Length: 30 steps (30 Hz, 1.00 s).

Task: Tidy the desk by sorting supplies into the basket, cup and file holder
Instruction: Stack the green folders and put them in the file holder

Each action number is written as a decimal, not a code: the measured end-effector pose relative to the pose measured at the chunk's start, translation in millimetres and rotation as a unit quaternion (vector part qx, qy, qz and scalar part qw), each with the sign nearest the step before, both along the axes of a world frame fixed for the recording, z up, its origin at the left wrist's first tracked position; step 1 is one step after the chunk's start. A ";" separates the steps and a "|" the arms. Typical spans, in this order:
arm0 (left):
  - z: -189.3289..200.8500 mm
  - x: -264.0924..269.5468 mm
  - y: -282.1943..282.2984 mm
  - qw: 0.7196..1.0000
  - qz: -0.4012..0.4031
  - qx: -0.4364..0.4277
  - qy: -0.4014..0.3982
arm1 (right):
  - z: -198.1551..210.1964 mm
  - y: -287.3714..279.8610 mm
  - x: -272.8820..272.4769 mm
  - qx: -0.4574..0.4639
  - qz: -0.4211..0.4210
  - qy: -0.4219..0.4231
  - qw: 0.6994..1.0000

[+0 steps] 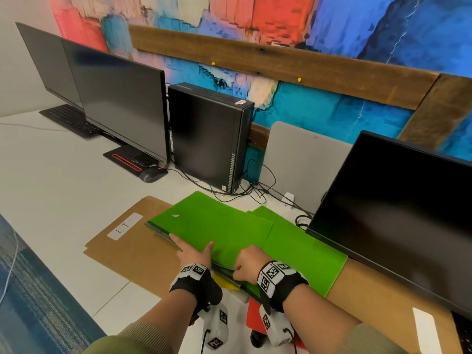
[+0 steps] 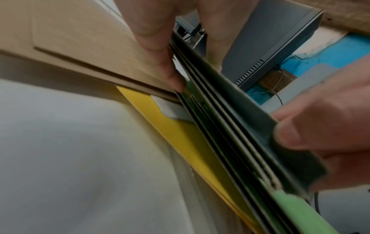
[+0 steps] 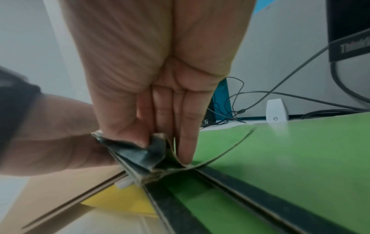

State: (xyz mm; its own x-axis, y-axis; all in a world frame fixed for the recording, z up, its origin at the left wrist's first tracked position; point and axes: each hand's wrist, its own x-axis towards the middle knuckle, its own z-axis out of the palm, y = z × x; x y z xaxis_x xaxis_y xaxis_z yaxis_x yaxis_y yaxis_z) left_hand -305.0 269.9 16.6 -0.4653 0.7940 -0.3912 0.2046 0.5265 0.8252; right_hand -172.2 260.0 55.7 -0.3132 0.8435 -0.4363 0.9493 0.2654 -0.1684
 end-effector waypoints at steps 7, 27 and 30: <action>6.5 -8.1 -2.1 0.999 0.021 0.000 -0.042 | 2.7 -14.4 12.6 0.001 -0.091 0.124 0.988; 32.7 23.3 -84.6 0.992 -0.046 0.096 -0.071 | 4.4 -95.1 104.6 0.045 -0.363 0.220 0.904; 36.2 39.2 -112.0 0.989 -0.071 0.109 -0.066 | 2.6 -122.4 122.8 0.021 -0.378 0.226 0.898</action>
